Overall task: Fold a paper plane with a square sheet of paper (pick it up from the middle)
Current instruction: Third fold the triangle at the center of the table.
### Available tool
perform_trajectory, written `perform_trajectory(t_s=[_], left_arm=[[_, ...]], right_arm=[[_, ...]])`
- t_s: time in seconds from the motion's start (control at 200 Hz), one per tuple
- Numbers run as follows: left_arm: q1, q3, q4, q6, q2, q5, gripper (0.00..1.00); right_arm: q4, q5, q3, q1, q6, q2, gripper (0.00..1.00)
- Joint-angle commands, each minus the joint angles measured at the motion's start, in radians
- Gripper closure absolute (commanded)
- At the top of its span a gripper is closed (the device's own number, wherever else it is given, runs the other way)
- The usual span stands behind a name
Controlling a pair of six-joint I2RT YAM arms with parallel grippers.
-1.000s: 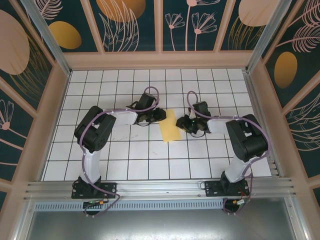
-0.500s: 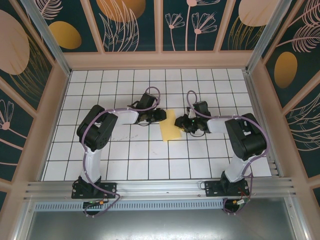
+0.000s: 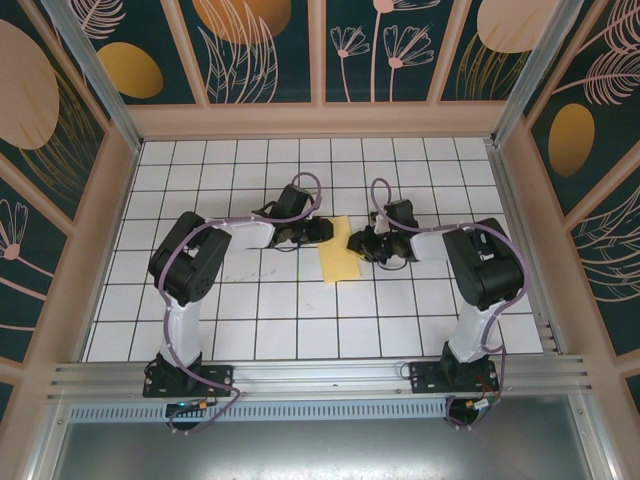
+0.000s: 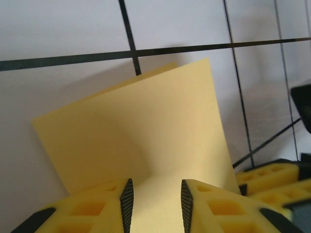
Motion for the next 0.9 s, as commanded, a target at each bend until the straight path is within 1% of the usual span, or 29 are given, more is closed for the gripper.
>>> perform_trajectory(t_s=[0.0, 0.105, 0.23, 0.345, 0.49, 0.565, 0.651, 0.706, 0.796, 0.871, 0.891], left_arm=[[0.002, -0.049, 0.028, 0.027, -0.101, -0.019, 0.62], [0.002, -0.128, 0.073, 0.024, -0.184, -0.042, 0.59], [-0.02, -0.213, 0.082, 0.061, -0.274, -0.097, 0.57], [-0.046, -0.298, 0.103, 0.075, -0.363, -0.141, 0.53], [-0.096, -0.375, 0.117, 0.103, -0.445, -0.216, 0.5], [-0.135, -0.395, 0.12, 0.119, -0.467, -0.249, 0.48], [-0.189, -0.403, 0.113, 0.137, -0.477, -0.298, 0.47], [-0.216, -0.407, 0.11, 0.143, -0.477, -0.319, 0.46], [-0.249, -0.415, 0.108, 0.15, -0.475, -0.336, 0.45], [-0.27, -0.412, 0.094, 0.162, -0.465, -0.341, 0.44], [-0.276, -0.409, 0.088, 0.165, -0.462, -0.345, 0.44]], right_arm=[[0.078, -0.014, -0.03, -0.001, 0.055, 0.001, 0.8], [0.106, 0.011, -0.064, 0.007, 0.11, -0.035, 0.85], [0.151, 0.044, -0.114, 0.028, 0.199, -0.088, 0.9], [0.197, 0.085, -0.167, 0.056, 0.298, -0.133, 0.9], [0.258, 0.183, -0.242, 0.098, 0.44, -0.198, 0.9], [0.3, 0.227, -0.272, 0.113, 0.491, -0.211, 0.9], [0.352, 0.24, -0.293, 0.118, 0.535, -0.204, 0.9], [0.372, 0.226, -0.294, 0.119, 0.545, -0.191, 0.88], [0.37, 0.203, -0.287, 0.121, 0.537, -0.179, 0.82], [0.337, 0.197, -0.276, 0.117, 0.497, -0.192, 0.78], [0.321, 0.193, -0.268, 0.116, 0.478, -0.195, 0.76]])
